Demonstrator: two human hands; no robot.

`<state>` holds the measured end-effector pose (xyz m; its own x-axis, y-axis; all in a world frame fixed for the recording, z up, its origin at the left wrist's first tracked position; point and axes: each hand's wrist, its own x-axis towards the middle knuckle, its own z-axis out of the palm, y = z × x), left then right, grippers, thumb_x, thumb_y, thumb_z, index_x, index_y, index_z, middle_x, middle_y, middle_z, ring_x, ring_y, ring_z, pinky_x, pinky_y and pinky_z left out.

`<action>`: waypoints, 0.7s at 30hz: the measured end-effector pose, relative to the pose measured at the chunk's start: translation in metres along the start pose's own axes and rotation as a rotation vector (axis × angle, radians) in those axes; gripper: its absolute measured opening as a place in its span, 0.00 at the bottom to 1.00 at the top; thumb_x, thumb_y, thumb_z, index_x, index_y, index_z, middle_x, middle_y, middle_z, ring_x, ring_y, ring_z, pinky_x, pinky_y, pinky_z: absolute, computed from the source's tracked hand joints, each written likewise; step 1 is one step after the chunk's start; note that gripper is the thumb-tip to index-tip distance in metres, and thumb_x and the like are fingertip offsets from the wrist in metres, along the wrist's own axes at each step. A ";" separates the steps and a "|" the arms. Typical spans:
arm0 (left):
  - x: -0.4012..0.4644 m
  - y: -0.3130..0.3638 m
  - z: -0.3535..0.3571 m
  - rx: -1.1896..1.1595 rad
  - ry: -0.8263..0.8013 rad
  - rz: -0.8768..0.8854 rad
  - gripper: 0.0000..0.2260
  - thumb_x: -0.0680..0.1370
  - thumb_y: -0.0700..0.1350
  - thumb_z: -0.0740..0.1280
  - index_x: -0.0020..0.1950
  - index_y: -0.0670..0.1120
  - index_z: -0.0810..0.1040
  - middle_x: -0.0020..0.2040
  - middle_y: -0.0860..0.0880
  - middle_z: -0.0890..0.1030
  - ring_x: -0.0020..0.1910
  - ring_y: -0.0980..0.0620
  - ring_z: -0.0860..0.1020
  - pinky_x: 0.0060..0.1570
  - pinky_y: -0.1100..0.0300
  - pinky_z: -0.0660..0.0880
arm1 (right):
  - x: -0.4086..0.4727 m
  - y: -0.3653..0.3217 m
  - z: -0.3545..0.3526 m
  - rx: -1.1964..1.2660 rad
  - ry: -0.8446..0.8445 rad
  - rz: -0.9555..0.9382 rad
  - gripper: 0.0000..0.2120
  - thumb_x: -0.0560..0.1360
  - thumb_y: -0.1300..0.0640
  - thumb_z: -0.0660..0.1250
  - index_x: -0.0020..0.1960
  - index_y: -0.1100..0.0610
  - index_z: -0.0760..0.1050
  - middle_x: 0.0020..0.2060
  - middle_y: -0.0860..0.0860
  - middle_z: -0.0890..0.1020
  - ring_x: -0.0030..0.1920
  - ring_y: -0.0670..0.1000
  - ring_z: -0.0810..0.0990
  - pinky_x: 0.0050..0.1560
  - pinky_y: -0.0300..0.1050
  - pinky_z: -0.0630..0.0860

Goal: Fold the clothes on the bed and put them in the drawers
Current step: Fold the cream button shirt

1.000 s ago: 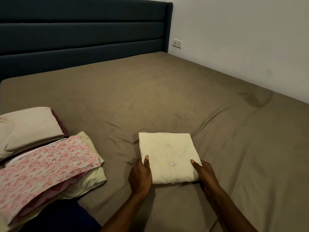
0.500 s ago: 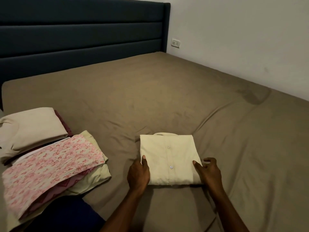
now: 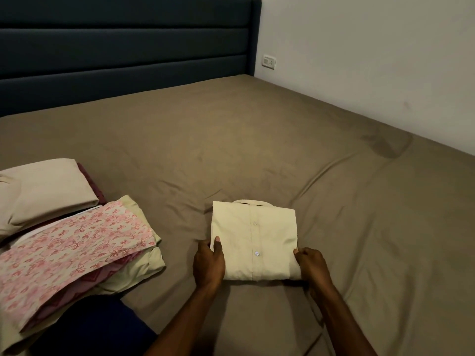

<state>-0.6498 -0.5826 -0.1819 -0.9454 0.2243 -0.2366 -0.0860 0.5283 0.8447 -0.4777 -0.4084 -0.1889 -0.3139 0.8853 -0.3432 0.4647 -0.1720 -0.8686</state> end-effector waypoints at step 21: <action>-0.002 -0.012 -0.003 0.513 0.176 0.266 0.18 0.86 0.52 0.57 0.54 0.44 0.82 0.47 0.44 0.85 0.45 0.44 0.83 0.44 0.54 0.76 | -0.021 -0.003 0.008 -0.716 0.216 -0.187 0.10 0.86 0.51 0.54 0.58 0.56 0.69 0.47 0.58 0.83 0.44 0.61 0.79 0.43 0.48 0.68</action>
<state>-0.6482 -0.5913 -0.1900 -0.9553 0.2871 0.0712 0.2818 0.8103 0.5138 -0.4790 -0.4294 -0.1815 -0.3054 0.9495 -0.0716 0.8654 0.2453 -0.4369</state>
